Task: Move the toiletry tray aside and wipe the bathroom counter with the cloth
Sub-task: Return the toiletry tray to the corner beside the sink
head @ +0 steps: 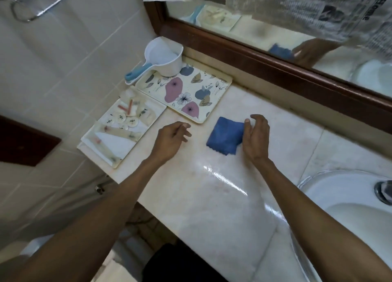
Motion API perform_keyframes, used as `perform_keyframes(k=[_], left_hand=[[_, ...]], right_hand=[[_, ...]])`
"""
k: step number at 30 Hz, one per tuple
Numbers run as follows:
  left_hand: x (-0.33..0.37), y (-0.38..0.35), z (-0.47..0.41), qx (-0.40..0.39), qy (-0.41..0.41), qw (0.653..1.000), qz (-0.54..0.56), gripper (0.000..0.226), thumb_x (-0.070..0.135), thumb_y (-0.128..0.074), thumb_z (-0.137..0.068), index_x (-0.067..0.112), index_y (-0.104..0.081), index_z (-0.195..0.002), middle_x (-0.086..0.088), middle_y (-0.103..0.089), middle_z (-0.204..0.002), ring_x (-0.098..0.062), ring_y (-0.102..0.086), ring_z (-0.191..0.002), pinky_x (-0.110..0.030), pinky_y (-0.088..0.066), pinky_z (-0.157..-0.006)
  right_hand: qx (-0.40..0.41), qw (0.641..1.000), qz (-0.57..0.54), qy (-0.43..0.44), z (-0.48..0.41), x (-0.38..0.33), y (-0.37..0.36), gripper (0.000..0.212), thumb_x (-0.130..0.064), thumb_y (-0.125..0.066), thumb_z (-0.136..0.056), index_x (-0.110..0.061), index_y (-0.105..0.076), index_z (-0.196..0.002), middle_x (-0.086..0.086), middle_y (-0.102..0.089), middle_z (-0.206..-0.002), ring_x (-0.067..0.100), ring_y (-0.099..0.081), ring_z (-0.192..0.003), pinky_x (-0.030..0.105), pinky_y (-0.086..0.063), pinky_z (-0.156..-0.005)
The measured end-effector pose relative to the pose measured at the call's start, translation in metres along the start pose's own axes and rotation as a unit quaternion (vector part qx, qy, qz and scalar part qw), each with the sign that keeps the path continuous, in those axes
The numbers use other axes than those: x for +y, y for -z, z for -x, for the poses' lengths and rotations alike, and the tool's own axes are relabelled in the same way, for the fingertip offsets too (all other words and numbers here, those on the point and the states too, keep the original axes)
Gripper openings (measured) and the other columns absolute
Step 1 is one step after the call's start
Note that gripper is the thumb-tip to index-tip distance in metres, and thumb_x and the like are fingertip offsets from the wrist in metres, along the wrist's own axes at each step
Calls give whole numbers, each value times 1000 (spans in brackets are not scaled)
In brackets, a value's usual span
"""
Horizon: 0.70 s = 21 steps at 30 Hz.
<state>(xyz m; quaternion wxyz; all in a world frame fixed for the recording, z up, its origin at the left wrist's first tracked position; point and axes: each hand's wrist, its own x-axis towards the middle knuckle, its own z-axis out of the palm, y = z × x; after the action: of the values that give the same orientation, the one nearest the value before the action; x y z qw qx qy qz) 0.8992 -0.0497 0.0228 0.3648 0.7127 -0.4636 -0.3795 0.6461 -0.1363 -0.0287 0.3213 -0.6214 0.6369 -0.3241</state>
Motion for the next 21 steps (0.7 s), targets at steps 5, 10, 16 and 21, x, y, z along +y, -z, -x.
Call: perform_keyframes(k=[5, 10, 16, 21], left_hand=[[-53, 103, 22, 166, 54, 985, -13, 25, 28, -45, -102, 22, -69, -97, 2, -74, -77, -18, -68, -69, -32, -54, -69], [-109, 176, 42, 274, 155, 944, -96, 23, 40, -54, -100, 19, -60, -107, -5, -69, -104, -26, -65, -94, -34, -49, -77], [-153, 216, 41, 276, 305, 908, -75, 59, 42, -63, -95, 7, -44, -139, -19, -47, -143, -39, -52, -125, -44, -46, -100], [-168, 216, 34, 229, 318, 920, 11, 78, 41, -71, -90, 10, -34, -150, -18, -48, -148, -37, -51, -131, -42, -46, -105]], right_hand=[[-98, 993, -35, 64, -16, -74, -58, 37, -41, -37, -104, -19, -48, -132, 0, -58, -132, 10, -56, -107, 28, -44, -93], [-148, 982, -23, 118, -11, -122, -112, 28, -31, -41, -104, -14, -55, -121, -1, -65, -110, 17, -59, -98, 32, -45, -80], [-203, 971, 6, 127, 4, -153, -156, 31, -33, -43, -103, -10, -59, -115, -2, -63, -101, 18, -61, -92, 28, -42, -78], [-237, 966, 32, 95, 12, -165, -179, 34, -42, -42, -102, -15, -57, -115, -2, -64, -106, 20, -64, -93, 34, -48, -80]])
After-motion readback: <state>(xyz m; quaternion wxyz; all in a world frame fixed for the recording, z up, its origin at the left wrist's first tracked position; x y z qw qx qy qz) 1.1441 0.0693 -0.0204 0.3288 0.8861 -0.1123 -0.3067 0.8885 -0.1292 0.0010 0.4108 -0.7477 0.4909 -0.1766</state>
